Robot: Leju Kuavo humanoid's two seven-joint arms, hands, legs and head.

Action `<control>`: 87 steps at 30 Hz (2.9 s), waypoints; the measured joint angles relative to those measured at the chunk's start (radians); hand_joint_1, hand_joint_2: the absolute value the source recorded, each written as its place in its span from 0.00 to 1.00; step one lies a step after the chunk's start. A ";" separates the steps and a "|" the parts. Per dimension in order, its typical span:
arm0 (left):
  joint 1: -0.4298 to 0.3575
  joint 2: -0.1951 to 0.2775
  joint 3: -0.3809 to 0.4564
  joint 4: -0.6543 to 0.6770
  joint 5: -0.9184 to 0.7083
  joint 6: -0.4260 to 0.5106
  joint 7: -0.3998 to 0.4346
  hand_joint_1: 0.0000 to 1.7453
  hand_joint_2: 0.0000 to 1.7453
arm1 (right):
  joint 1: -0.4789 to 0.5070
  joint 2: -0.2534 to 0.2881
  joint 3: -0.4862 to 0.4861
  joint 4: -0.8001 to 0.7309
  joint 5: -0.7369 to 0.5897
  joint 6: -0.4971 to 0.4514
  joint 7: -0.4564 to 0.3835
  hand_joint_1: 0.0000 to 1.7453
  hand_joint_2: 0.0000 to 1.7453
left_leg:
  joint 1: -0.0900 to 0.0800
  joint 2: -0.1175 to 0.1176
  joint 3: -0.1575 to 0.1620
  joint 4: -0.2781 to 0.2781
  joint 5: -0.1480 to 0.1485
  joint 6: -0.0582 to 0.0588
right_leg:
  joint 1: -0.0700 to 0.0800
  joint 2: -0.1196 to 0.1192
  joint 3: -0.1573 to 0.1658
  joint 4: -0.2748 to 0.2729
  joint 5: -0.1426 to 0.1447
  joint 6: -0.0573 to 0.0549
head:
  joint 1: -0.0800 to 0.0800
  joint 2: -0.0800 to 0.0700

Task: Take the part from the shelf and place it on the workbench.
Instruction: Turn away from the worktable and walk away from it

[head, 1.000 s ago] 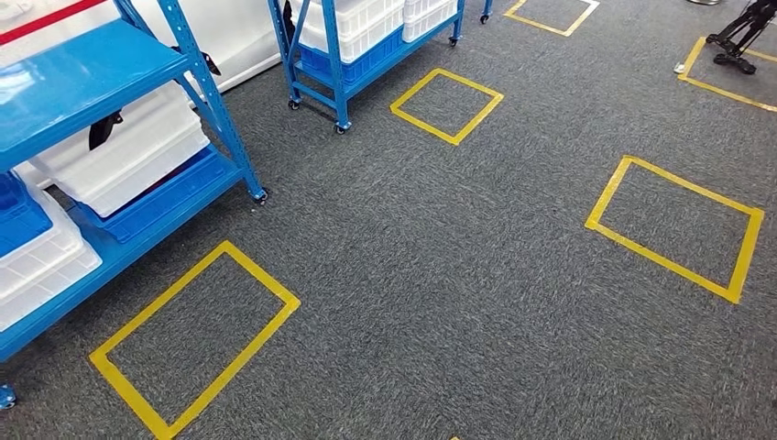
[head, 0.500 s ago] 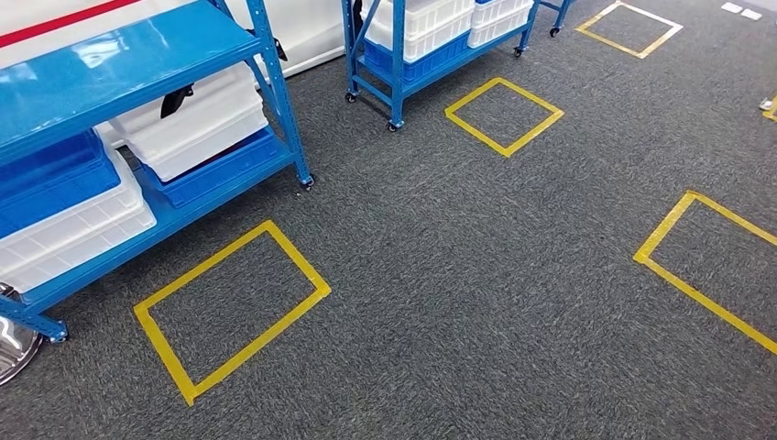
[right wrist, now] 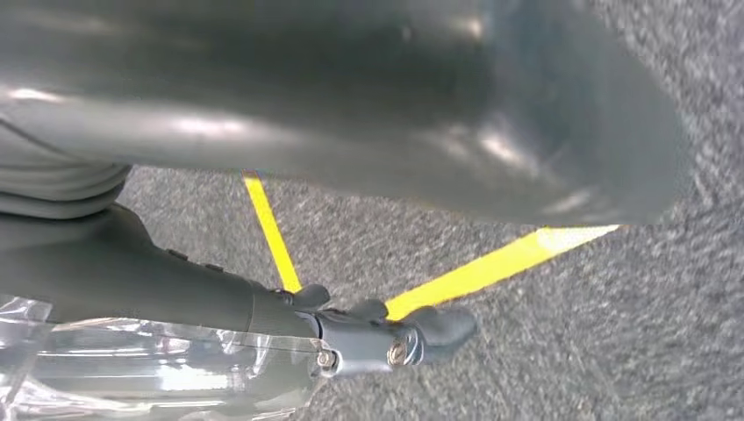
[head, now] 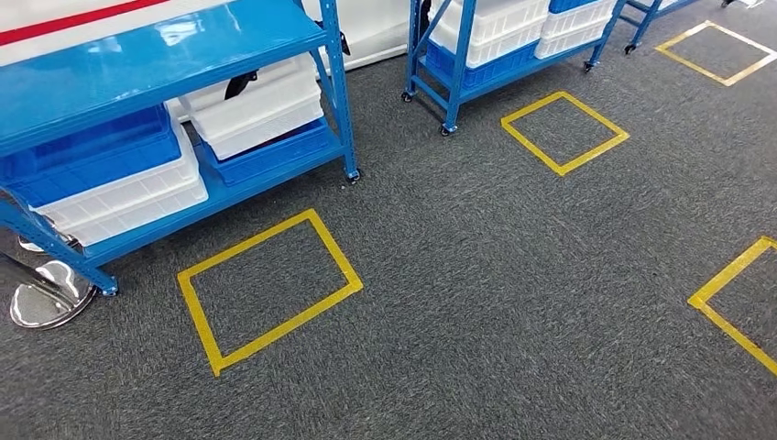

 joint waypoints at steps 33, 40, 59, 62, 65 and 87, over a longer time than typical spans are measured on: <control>0.002 0.002 0.006 0.001 0.023 -0.020 -0.005 0.00 0.00 | -0.002 -0.024 -0.002 0.000 0.017 0.004 -0.003 0.00 0.00 | -0.004 0.032 -0.026 0.037 -0.016 -0.006 | -0.001 -0.001 -0.003 -0.007 0.007 -0.019 | -0.001 0.000; -0.003 0.001 0.014 0.002 0.029 -0.022 0.002 0.00 0.00 | 0.004 -0.025 -0.006 0.000 0.017 0.006 0.003 0.00 0.00 | -0.002 0.109 -0.116 0.227 -0.073 -0.014 | 0.009 -0.054 0.007 -0.010 -0.002 -0.030 | -0.004 0.000; 0.003 0.001 0.019 0.002 0.039 -0.042 0.005 0.00 0.00 | 0.007 -0.035 -0.008 0.000 0.025 0.018 -0.001 0.00 0.00 | -0.013 0.102 0.065 -0.011 -0.048 0.027 | 0.016 -0.045 -0.044 0.005 0.031 0.000 | 0.003 0.000; 0.001 0.001 0.020 0.002 0.040 -0.042 0.006 0.00 0.00 | 0.008 -0.036 -0.008 0.000 0.028 0.018 -0.002 0.00 0.00 | -0.014 0.103 0.070 0.005 -0.052 0.010 | 0.017 -0.045 -0.034 0.000 0.029 -0.024 | 0.003 0.000; 0.000 0.000 0.020 0.003 0.034 -0.048 -0.002 0.00 0.00 | 0.008 -0.036 -0.009 0.000 0.027 0.017 -0.001 0.00 0.00 | -0.010 0.108 0.010 0.123 -0.087 -0.006 | 0.014 -0.047 -0.011 -0.007 0.017 -0.041 | -0.001 0.000; 0.036 -0.082 -0.019 0.004 -0.033 -0.064 -0.129 0.00 0.00 | 0.007 -0.019 -0.064 -0.001 -0.020 -0.008 0.020 0.00 0.00 | -0.013 0.101 0.079 -0.014 -0.047 0.047 | 0.006 -0.043 -0.098 0.126 -0.049 0.020 | 0.008 0.000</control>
